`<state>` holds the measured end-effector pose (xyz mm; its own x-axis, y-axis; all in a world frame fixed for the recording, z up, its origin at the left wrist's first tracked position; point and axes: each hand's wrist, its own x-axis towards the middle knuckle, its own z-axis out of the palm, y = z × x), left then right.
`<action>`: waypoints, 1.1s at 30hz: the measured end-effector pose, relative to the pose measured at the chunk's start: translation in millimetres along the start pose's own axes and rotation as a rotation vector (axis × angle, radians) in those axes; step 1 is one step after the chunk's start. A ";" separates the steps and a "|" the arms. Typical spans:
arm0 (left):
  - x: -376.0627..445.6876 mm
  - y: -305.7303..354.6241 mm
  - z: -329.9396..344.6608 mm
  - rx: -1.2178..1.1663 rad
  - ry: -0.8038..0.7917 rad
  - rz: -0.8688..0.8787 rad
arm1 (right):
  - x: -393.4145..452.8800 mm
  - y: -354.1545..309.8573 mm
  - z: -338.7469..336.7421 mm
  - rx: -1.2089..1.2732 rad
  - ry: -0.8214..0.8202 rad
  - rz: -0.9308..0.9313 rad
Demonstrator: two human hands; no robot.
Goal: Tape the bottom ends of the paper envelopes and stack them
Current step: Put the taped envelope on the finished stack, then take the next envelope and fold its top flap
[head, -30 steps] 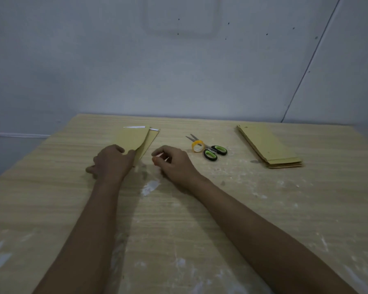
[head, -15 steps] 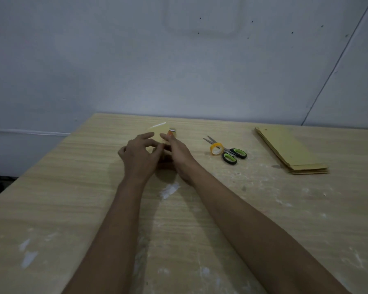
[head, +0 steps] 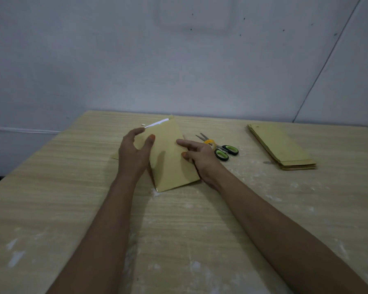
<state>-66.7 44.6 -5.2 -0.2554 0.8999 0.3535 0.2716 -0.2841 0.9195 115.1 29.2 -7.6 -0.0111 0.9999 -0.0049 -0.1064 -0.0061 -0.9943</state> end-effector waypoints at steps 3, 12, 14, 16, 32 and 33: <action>-2.4 5.4 6.7 -0.157 0.014 -0.174 | -14.1 0.3 -22.5 0.025 -0.047 -0.010; -27.4 19.9 35.7 -0.456 -0.102 -0.403 | -57.9 -3.8 -71.0 0.017 -0.131 0.001; -33.9 23.9 41.0 -0.451 -0.196 -0.382 | -65.0 -5.8 -79.5 0.028 -0.127 0.010; -41.4 25.9 45.9 -0.438 -0.323 -0.351 | -68.6 -5.7 -86.0 0.047 -0.102 -0.001; -62.3 32.6 62.3 -0.274 -0.452 -0.257 | -67.8 3.7 -89.2 -0.153 -0.010 -0.125; -62.7 33.3 62.4 -0.271 -0.453 -0.249 | -68.3 3.2 -88.6 -0.155 -0.001 -0.131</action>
<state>16.3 -0.6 -7.5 0.1576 0.9852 0.0675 -0.0080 -0.0671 0.9977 203.7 -38.2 -19.9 -0.0078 0.9920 0.1259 0.0469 0.1261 -0.9909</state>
